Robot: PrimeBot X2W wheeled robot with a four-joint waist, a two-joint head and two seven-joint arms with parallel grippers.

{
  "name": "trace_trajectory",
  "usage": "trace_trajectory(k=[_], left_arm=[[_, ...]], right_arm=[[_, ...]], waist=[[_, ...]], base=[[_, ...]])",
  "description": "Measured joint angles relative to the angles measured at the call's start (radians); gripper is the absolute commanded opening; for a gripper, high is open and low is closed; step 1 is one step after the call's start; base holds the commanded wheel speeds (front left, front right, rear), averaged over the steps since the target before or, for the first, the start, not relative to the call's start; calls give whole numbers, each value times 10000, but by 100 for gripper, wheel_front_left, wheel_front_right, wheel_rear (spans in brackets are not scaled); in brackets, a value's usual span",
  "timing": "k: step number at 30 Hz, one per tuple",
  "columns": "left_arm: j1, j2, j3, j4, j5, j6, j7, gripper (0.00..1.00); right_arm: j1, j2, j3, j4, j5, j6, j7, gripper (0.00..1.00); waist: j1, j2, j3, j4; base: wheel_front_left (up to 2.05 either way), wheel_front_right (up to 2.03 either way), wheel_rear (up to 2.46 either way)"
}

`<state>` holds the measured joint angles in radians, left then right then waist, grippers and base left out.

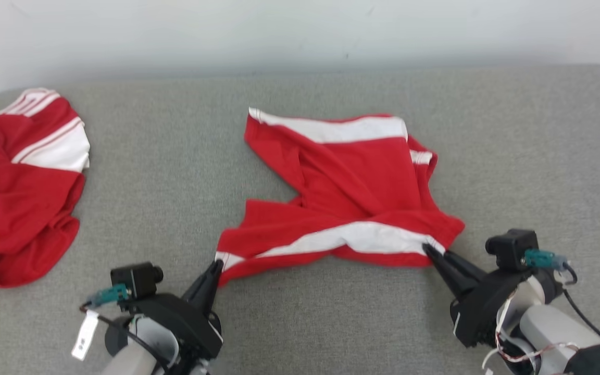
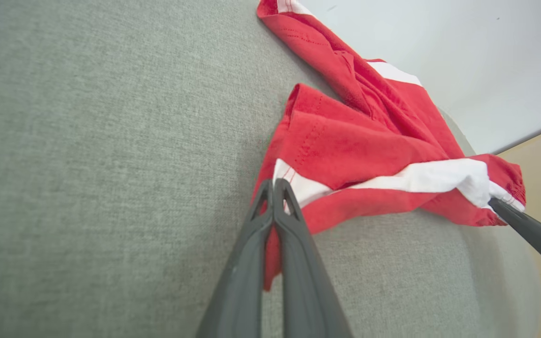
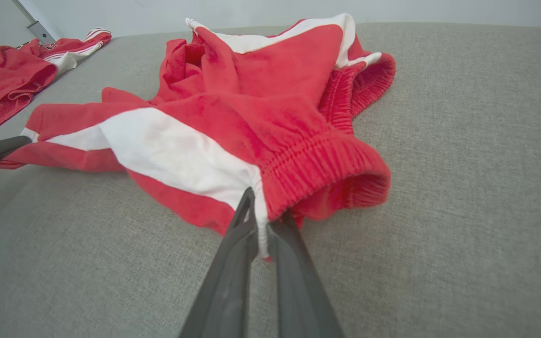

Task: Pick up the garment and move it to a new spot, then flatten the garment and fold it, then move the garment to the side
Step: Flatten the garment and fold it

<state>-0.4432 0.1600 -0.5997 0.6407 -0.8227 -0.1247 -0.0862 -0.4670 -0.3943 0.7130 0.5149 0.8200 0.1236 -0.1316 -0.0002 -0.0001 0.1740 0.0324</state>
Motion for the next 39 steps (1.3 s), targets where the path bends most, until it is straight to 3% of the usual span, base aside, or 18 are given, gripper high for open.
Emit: trace_trajectory(k=[12,13,14,15,16,28,31,32,39], left_arm=[[516,-42,-600,165,353,0,-23,0],[518,-31,-627,201,424,0,-23,0],[518,-29,-650,240,456,12,-23,11],[521,-27,-690,274,533,19,-25,47],[534,-19,-731,288,619,35,-31,100],[1125,422,-581,-596,817,560,-656,100],[1123,621,-842,-905,1365,825,-650,100],[1115,757,-1091,-988,1712,909,-474,100],[825,1091,-1565,-1030,2437,1346,88,100]], right_arm=[[718,-155,278,56,359,0,2,0],[718,-144,284,86,387,0,10,19],[719,-138,282,128,408,0,8,88],[721,-123,257,176,443,0,8,100],[723,-119,251,215,472,0,8,100],[1473,-347,-63,-389,892,-21,-111,100],[1727,-531,-134,-637,890,-339,-109,100],[1837,-593,-207,-752,888,-660,-104,100],[1901,-627,-217,-1432,736,-1680,199,100]], waist=[[1,0,-866,22],[2,0,-912,33],[2,0,-959,41],[2,0,-1010,48],[2,0,-1061,53],[2,0,-1447,12],[2,-1,-1424,12],[2,0,-1385,14],[3,1,-1121,-69]], base=[[0,0,0],[0,0,0],[0,0,0],[0,0,0],[0,0,0],[0,0,0],[0,0,0],[0,0,0],[0,0,0]])
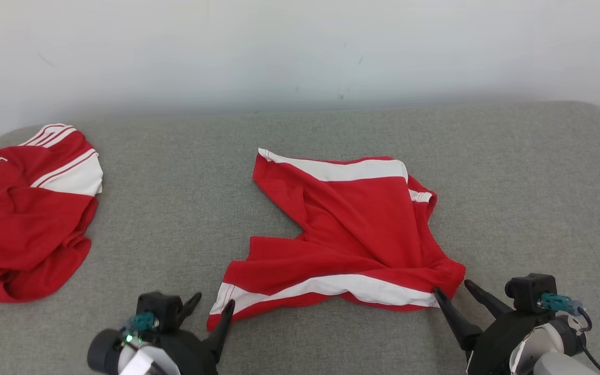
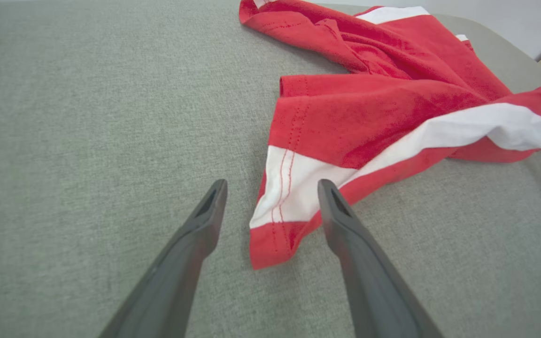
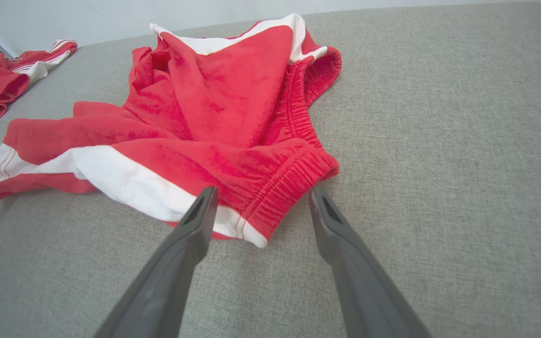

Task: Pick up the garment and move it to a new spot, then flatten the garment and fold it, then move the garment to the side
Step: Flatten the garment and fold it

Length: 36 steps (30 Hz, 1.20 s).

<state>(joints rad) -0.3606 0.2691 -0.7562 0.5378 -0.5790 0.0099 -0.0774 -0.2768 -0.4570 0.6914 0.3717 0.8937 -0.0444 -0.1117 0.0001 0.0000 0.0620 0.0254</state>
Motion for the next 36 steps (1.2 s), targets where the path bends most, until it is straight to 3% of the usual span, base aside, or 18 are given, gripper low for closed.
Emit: trace_trajectory(k=[1,4,14,15,16,17,18,25,36], left_arm=[[-228,15,0,0,33,2,153,100],[-384,12,-17,92,33,119,539,100],[-805,113,-374,408,299,105,1220,100],[-841,123,-416,430,435,163,1223,93],[-880,136,-506,468,619,196,1266,53],[-918,125,-531,504,621,190,1327,16],[-936,92,-523,502,566,190,1327,0],[-947,-67,-706,454,625,77,1457,0],[-922,104,-383,-744,543,326,1005,0]], right_arm=[[24,-54,4,-196,-104,-247,113,100],[71,-128,-79,-683,-125,-439,339,100],[171,-134,-2,-1106,-109,-612,913,100],[169,-136,27,-1118,-128,-614,966,98],[167,-134,58,-1129,-142,-616,1043,73],[167,-134,84,-1133,-142,-621,1076,27],[167,-134,113,-1139,-144,-623,1131,0],[164,-136,67,-1223,-155,-675,1220,0],[40,-500,-709,-1808,113,-709,999,0]], waist=[[0,0,72,-31],[0,1,251,-176],[0,0,391,-197],[0,0,395,-194],[0,0,396,-193],[1,0,393,-189],[0,1,389,-184],[0,0,315,-98],[0,0,157,83]], base=[[0,0,0],[0,0,0],[0,0,0],[0,0,0],[0,0,0],[0,0,0],[0,0,0],[0,0,0],[0,0,0]])
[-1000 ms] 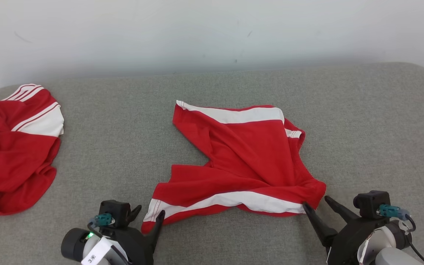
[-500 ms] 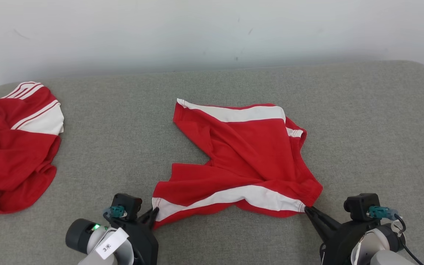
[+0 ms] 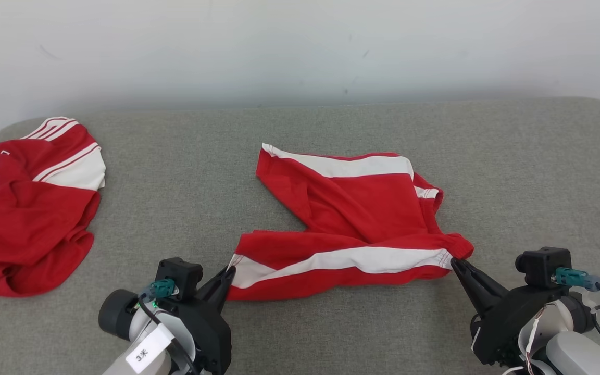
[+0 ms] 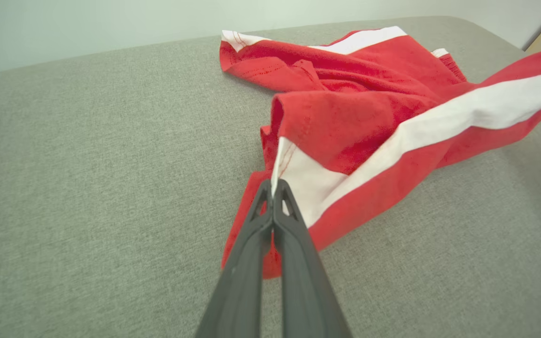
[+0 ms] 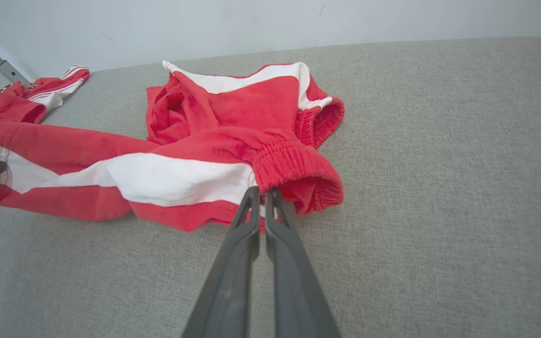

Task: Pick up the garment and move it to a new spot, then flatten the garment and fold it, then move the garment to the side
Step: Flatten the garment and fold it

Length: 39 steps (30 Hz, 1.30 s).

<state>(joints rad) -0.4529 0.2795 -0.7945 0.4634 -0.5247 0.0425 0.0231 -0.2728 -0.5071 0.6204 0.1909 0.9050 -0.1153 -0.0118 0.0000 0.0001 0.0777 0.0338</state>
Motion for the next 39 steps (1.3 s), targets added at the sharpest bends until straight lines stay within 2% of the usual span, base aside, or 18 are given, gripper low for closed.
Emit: trace_trajectory(k=[3,6,7,11,12,14,17,19,21,24,25,28,30,33,39], left_arm=[[20,31,75,-405,-96,-8,-35,0],[23,111,383,-825,-673,-370,61,0],[-39,98,802,-963,-1461,-746,244,0],[-955,460,1210,-863,-2163,-1377,1131,0],[-2246,497,1406,-552,-2915,-1670,2161,0],[-3255,454,1601,-203,-3411,-1666,2911,0],[-5277,474,2314,525,-3733,-1649,3398,0],[-7124,514,2861,752,-3440,-1645,3014,0],[-8785,290,3818,658,-3035,-1356,1781,0],[-9648,56,4255,-151,-2909,-1340,715,0],[-9554,54,4163,-222,-2813,-1440,579,0],[-8398,54,3839,169,-2951,-1517,290,0],[-7136,128,3511,527,-2947,-1578,188,0],[-5439,276,2872,1185,-2949,-1659,140,0],[-3376,324,1998,1609,-3043,-1670,-77,0]], right_arm=[[-16,-40,-29,-188,17,-2,38,0],[-425,-81,178,-485,123,81,706,0],[-892,-109,303,-621,267,301,1214,0],[-2542,-121,688,-326,541,717,2863,0],[-4130,27,940,337,924,892,4472,0],[-5390,295,930,972,1081,830,5436,0],[-7798,763,629,1948,773,474,6148,0],[-9502,974,6,2380,25,433,5820,0],[-10875,1131,-685,2568,-784,380,4717,0],[-12301,980,-1101,2104,-1448,414,2953,0],[-12459,953,-1078,2004,-1578,656,2571,0],[-11652,1112,-531,2305,-1689,1277,1774,0],[-10209,1306,-67,2771,-1661,1540,1549,0],[-8172,1250,255,3344,-1308,1948,1298,0],[-5773,986,499,3524,-708,2213,631,0]], waist=[[0,0,41,72],[0,-1,205,123],[0,0,334,131],[0,0,705,122],[1,1,1059,94],[1,1,1315,69],[3,2,1718,35],[4,2,1996,20],[3,1,2277,22],[-3,-3,2699,71],[-3,-2,2844,100],[0,-1,3228,203],[6,2,3402,279],[7,4,3455,373],[-1,1,3039,288]], base=[[0,0,0],[0,0,0],[0,0,0],[0,0,0],[0,0,0],[0,0,0],[0,0,0],[0,0,0],[0,0,0],[0,0,0],[0,0,0],[0,0,0],[0,0,0],[0,0,0],[0,0,0]])
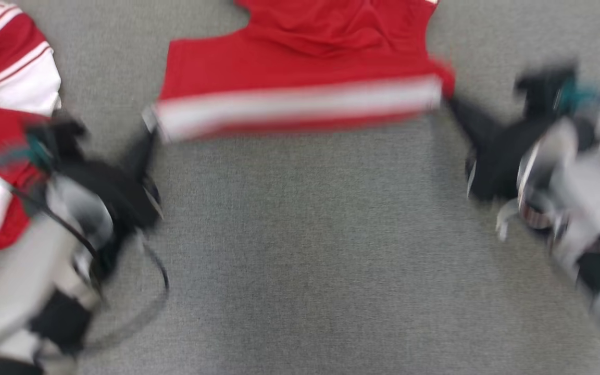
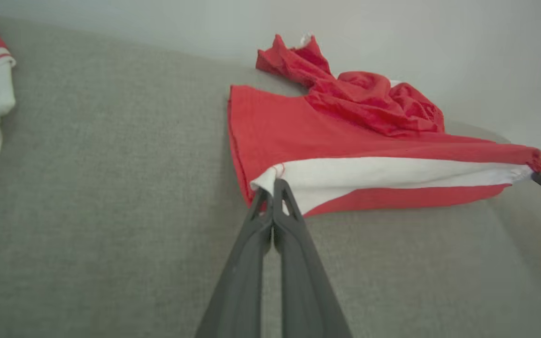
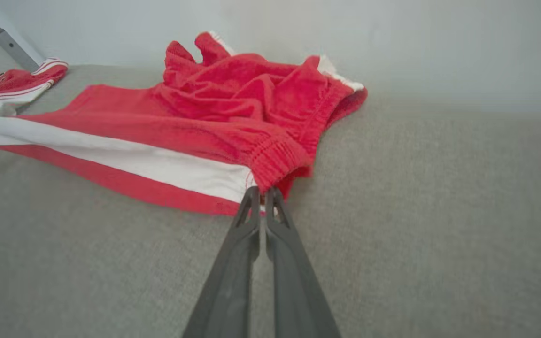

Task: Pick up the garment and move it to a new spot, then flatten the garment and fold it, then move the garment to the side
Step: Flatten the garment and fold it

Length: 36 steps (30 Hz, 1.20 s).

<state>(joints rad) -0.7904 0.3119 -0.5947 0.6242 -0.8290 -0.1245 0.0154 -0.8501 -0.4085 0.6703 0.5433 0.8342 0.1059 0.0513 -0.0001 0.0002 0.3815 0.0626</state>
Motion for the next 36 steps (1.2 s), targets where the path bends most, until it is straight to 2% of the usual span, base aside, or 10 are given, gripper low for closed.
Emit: trace_trajectory(k=[7,11,22,29,34,36], left_arm=[[1538,65,-780,-276,6,0,-441,0],[2185,307,-1561,-564,362,-2,-483,0],[4014,485,-1739,-784,10,-4,-836,0],[5175,548,-1994,-1346,-25,0,-851,0],[5448,685,-1967,-1678,-125,56,-851,0],[5448,700,-1942,-1793,-155,144,-848,0]], right_arm=[[1827,-299,226,-217,372,92,-610,0],[2620,-447,433,-297,407,134,-765,0],[4600,-966,523,-552,1149,176,-957,0],[5894,-1250,698,-1290,1517,176,-936,0],[6208,-1321,734,-1672,1641,167,-763,0],[6221,-1390,721,-1827,1693,40,-683,0]], waist=[[-1,0,-739,-189],[-2,-2,-1262,-261],[-1,-2,-2684,-302],[-2,-3,-3601,-187],[-1,-3,-3928,-64],[0,-3,-3959,-22]], base=[[0,0,0],[0,0,0],[0,0,0],[0,0,0],[0,0,0],[0,0,0]])
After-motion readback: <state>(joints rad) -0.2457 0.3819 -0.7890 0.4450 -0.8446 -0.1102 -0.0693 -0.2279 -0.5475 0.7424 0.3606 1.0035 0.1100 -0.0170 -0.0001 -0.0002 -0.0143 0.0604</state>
